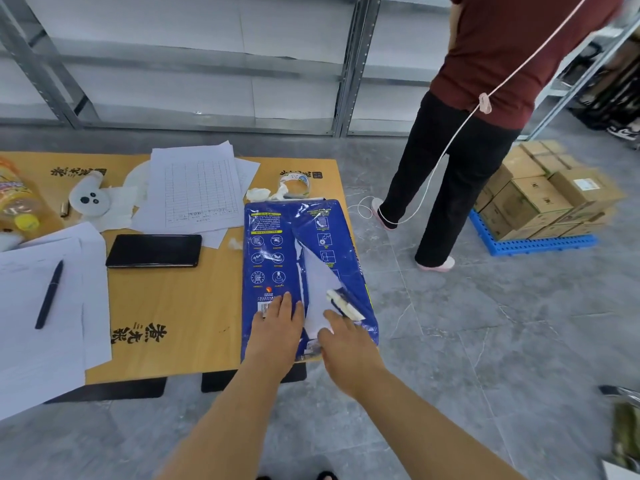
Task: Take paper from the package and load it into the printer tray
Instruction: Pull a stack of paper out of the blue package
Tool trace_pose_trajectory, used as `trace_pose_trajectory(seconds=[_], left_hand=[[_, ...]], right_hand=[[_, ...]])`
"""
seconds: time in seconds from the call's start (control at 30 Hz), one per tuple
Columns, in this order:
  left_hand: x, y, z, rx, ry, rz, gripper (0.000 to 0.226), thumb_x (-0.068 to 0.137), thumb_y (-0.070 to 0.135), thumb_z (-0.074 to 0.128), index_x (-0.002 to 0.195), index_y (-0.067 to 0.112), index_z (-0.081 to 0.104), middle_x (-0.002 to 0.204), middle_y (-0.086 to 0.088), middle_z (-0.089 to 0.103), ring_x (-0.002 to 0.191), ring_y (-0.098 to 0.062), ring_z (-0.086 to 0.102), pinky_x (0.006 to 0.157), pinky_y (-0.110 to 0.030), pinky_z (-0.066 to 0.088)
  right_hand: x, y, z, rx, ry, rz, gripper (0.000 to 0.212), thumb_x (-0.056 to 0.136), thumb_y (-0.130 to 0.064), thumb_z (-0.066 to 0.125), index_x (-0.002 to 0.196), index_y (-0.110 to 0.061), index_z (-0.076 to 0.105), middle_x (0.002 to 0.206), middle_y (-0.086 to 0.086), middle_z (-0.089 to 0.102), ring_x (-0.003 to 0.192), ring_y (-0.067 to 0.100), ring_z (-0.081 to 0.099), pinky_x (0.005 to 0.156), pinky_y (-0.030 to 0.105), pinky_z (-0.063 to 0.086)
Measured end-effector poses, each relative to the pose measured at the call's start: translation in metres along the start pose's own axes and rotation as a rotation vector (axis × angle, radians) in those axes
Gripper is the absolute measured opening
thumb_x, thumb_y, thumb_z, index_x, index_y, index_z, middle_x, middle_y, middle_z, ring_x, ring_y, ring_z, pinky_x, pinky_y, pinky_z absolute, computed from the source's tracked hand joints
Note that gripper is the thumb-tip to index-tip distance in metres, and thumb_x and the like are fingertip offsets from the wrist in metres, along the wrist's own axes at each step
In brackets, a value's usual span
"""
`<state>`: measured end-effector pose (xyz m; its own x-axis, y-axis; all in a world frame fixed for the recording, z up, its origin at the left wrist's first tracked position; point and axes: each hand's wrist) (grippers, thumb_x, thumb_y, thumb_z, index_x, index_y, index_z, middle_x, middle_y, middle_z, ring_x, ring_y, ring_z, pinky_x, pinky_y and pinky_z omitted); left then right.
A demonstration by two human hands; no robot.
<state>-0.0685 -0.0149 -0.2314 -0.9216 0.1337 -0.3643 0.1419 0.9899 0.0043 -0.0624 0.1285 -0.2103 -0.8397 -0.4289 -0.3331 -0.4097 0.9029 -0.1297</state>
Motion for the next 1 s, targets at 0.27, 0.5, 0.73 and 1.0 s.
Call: trace_pose_trajectory(seconds=[0.27,0.5,0.73,1.0], left_hand=[[-0.005,0.012,0.004,0.057,0.031,0.071,0.078,0.096,0.024,0.049,0.151,0.017,-0.006,0.160,-0.017,-0.005,0.148,-0.035,-0.004,0.119,-0.053,0.013],[-0.014,0.004,0.004,0.081,0.031,0.151,0.076,0.096,0.015,0.048,0.150,0.023,-0.004,0.159,-0.017,-0.012,0.147,-0.036,-0.012,0.118,-0.056,0.011],[-0.013,0.008,0.009,0.126,0.137,0.218,0.028,0.090,0.023,0.058,0.115,0.013,0.052,0.160,-0.020,-0.005,0.147,-0.036,-0.012,0.114,-0.062,0.007],[-0.005,-0.025,-0.012,0.025,0.271,-0.053,0.042,0.059,0.021,0.087,0.093,0.013,0.064,0.143,-0.021,0.047,0.131,-0.038,0.047,0.093,-0.055,0.047]], right_hand=[[0.010,0.022,0.000,0.252,0.038,0.318,0.055,0.093,-0.005,0.044,0.143,-0.005,0.022,0.157,0.014,0.013,0.144,0.029,0.020,0.115,0.037,0.026],[0.017,0.040,0.000,0.385,0.004,0.419,0.046,0.091,-0.002,0.040,0.137,-0.006,0.034,0.147,0.011,0.034,0.132,0.029,0.038,0.107,0.038,0.038],[0.019,0.048,0.000,0.402,-0.032,0.406,0.044,0.092,0.000,0.039,0.136,-0.006,0.037,0.145,0.011,0.038,0.131,0.028,0.039,0.106,0.037,0.037],[0.019,0.048,0.000,0.384,0.003,0.402,0.041,0.092,0.002,0.037,0.132,-0.008,0.042,0.139,0.008,0.042,0.124,0.024,0.043,0.103,0.032,0.040]])
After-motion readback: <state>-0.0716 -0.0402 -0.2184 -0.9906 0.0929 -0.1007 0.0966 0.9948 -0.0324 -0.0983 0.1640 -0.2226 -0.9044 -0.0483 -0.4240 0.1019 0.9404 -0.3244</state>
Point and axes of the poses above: each hand's wrist, its own x-axis towards the middle knuckle, its own z-axis out of the palm, y = z × x
